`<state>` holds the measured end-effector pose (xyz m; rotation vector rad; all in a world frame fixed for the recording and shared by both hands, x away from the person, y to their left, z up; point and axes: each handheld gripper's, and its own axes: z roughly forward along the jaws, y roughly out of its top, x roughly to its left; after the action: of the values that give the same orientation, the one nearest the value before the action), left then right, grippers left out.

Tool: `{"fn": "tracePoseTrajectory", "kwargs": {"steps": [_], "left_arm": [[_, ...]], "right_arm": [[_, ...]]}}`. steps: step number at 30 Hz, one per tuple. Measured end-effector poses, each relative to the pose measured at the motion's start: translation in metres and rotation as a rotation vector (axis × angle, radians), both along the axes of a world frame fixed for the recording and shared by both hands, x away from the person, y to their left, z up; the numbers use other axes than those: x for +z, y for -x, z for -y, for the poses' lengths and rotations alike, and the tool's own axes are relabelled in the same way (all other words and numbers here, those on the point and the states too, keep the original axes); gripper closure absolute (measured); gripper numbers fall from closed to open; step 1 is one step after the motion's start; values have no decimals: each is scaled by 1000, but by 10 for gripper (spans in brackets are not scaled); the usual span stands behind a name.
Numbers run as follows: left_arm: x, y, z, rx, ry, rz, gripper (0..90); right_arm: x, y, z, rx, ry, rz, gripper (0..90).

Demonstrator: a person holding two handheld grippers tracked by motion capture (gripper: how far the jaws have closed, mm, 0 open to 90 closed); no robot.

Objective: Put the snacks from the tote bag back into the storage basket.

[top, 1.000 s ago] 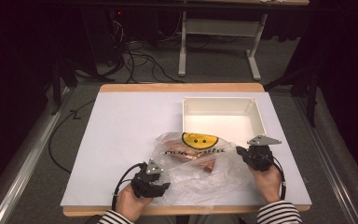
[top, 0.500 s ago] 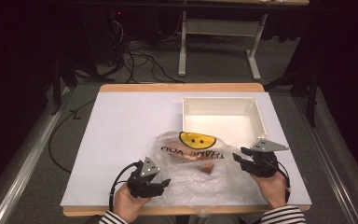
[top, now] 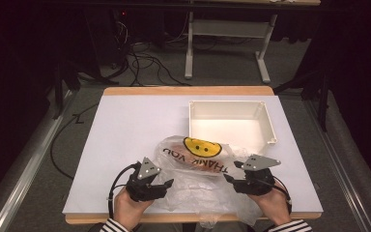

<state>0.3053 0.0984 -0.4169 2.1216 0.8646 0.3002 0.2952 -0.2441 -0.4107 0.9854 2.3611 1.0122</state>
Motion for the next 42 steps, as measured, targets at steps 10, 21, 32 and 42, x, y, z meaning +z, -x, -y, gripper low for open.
{"fn": "tracePoseTrajectory", "kwargs": {"steps": [10, 21, 32, 42], "left_arm": [[-2, -13, -5, 52, 23, -27, 388], [-13, -33, 1, 96, -24, -70, 494], [-9, -39, 7, 32, -27, -63, 893], [-10, -46, 0, 57, -10, -58, 899]], "right_arm": [[-13, -4, -10, 55, 12, -68, 406], [-27, -7, -20, 88, 83, -135, 468], [-20, -9, -13, 59, 99, -98, 900], [-12, -21, -3, -26, 60, -64, 900]]}}
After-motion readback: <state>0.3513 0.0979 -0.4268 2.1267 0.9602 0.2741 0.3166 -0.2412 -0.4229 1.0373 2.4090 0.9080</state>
